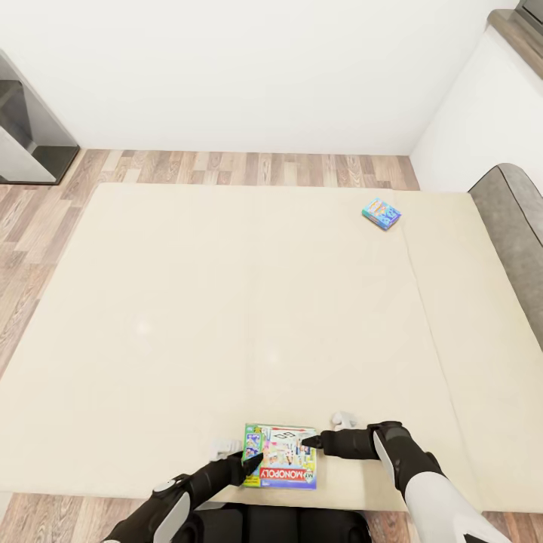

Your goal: Put all the toys in the child's room - the three board games (two on the bed and one on the table), the two jigsaw puzzles on the table, and the tennis ball on the table - inside the toy box on the table in the child's room.

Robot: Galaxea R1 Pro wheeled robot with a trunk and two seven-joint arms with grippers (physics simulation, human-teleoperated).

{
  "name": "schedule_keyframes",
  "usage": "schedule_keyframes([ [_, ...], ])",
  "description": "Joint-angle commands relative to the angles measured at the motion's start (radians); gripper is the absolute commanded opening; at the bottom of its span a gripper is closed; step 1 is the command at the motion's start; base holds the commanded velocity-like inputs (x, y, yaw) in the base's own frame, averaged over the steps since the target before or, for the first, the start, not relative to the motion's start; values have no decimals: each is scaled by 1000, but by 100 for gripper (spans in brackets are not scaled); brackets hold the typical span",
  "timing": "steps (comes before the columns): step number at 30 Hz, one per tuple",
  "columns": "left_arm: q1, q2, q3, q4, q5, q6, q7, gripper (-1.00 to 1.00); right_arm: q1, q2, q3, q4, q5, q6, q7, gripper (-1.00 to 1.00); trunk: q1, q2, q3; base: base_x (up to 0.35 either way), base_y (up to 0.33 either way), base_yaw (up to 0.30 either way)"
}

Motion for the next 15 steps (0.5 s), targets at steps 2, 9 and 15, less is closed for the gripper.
schedule_keyframes([
  [2,-6,-7,0,1,8,-1,4,100,1,2,-3,-1,-6,22,40,-100,0,-1,0,0,0,0],
  [9,-24,-31,0,5,6,3,8,100,2,3,-3,-2,-6,22,41,-100,0,-1,0,0,0,0],
  [15,-34,-43,0,7,6,14,9,100,3,3,-3,-3,-6,22,41,-100,0,-1,0,0,0,0],
])
